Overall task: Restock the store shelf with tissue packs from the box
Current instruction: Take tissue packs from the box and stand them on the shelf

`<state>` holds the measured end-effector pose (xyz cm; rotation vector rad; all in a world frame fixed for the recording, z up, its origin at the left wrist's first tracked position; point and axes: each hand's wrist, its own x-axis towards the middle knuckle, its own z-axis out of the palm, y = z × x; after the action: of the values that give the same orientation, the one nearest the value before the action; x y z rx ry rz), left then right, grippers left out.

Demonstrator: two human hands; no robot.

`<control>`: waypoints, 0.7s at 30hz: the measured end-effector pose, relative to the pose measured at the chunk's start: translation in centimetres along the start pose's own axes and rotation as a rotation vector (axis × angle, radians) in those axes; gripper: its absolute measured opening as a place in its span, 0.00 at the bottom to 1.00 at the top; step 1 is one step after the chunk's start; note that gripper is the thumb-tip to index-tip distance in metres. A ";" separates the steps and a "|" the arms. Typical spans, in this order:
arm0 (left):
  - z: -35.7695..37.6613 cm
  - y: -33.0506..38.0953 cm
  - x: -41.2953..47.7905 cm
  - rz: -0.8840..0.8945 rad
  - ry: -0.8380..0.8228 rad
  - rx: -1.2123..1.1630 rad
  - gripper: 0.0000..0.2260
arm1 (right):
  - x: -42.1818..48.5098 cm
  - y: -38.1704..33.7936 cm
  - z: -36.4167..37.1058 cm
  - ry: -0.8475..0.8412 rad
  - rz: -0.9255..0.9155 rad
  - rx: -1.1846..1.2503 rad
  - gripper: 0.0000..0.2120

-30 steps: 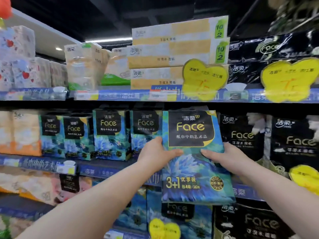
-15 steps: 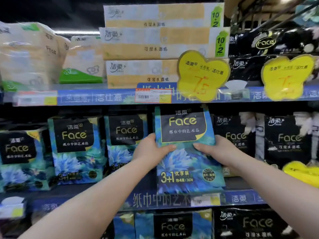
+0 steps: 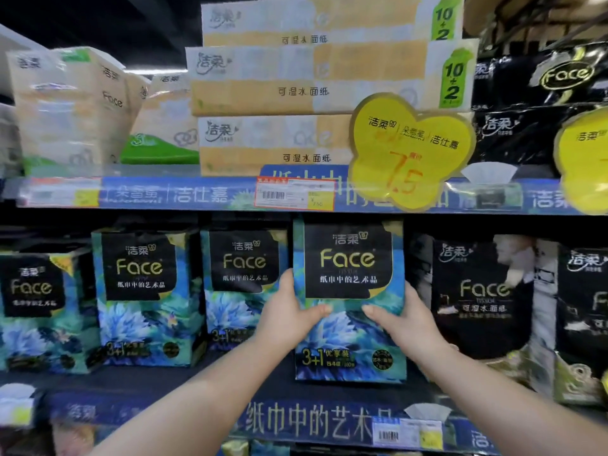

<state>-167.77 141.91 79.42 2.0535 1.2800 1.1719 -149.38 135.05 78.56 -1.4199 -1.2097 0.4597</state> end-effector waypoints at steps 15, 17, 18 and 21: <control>-6.5 1.8 7.7 0.162 0.105 0.725 0.45 | 2.4 3.9 1.4 0.031 0.024 0.057 0.36; -6.7 2.0 8.4 0.167 0.038 0.765 0.45 | 2.7 4.0 1.5 0.028 0.018 0.056 0.35; -6.7 2.1 8.5 0.157 0.005 0.773 0.45 | 2.9 4.0 1.6 0.023 0.010 0.056 0.34; -6.4 2.1 8.6 0.119 -0.024 0.787 0.44 | 3.4 4.0 1.6 0.012 0.004 0.061 0.32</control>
<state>-170.29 148.14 88.01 2.6958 1.8259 0.7304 -147.71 139.49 75.73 -1.3713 -1.1741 0.4860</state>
